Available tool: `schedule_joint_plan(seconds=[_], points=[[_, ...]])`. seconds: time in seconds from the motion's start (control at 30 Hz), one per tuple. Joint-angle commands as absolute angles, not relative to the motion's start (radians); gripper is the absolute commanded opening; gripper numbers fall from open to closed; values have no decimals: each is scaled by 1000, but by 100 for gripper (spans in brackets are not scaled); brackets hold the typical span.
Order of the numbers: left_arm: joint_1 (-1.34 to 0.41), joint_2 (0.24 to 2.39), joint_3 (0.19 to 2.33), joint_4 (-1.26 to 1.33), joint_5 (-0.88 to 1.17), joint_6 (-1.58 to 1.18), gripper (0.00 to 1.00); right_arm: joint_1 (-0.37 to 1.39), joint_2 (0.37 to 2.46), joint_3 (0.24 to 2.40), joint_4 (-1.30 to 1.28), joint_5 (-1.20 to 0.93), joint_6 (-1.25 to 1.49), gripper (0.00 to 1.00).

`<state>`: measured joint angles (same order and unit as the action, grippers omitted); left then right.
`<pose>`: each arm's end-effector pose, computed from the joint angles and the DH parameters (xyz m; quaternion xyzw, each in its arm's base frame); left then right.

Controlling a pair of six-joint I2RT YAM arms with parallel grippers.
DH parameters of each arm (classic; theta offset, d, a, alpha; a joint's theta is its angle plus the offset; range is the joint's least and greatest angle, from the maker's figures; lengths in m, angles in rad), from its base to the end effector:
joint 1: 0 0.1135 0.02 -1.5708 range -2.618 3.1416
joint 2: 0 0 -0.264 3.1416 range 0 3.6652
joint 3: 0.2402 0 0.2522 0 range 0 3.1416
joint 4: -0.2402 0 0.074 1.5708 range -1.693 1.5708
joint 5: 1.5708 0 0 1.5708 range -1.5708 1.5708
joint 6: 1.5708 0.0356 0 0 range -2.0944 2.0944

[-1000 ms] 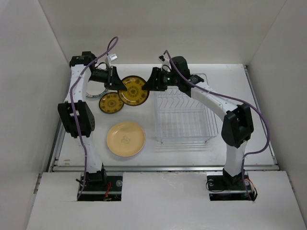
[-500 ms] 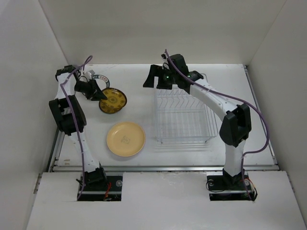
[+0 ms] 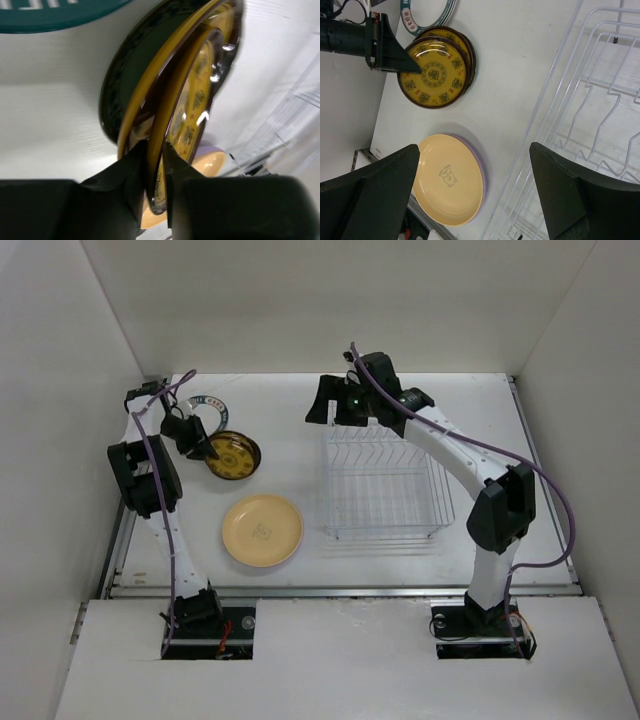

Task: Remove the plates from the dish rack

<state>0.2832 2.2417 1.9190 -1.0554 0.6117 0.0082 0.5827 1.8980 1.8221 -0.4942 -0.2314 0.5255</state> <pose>0.4428 0.1076 0.1983 -0.1014 0.9442 -0.2832 0.1343 0.3672 0.2518 0.3461 -0.0803 0.8696 0.3369 0.3519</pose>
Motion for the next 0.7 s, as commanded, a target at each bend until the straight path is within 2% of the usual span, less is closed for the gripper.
schedule_joint_plan(seconds=[0.0, 0.07, 0.1, 0.2, 0.23, 0.27, 0.37, 0.67], points=[[264, 2246, 1945, -1083, 497, 20, 17, 586, 1850, 1818, -482, -216, 508, 97], [264, 2246, 1945, -1094, 488, 20, 26, 586, 1841, 1818, -491, -216, 508, 97], [264, 2246, 1956, -1094, 488, 20, 40, 586, 1841, 1818, -491, -216, 508, 97], [255, 2235, 1976, -1129, 433, 32, 59, 586, 1832, 1818, -491, -216, 499, 97], [255, 2224, 1976, -1129, 422, 41, 69, 586, 1822, 1818, -500, -216, 499, 97], [246, 2214, 1986, -1144, 411, 51, 74, 586, 1822, 1818, -500, -207, 488, 97], [233, 2201, 1987, -1164, 350, 70, 82, 586, 1801, 1818, -509, -207, 488, 97], [202, 2102, 1977, -1154, 204, 81, 83, 586, 1769, 1799, -531, -187, 468, 97]])
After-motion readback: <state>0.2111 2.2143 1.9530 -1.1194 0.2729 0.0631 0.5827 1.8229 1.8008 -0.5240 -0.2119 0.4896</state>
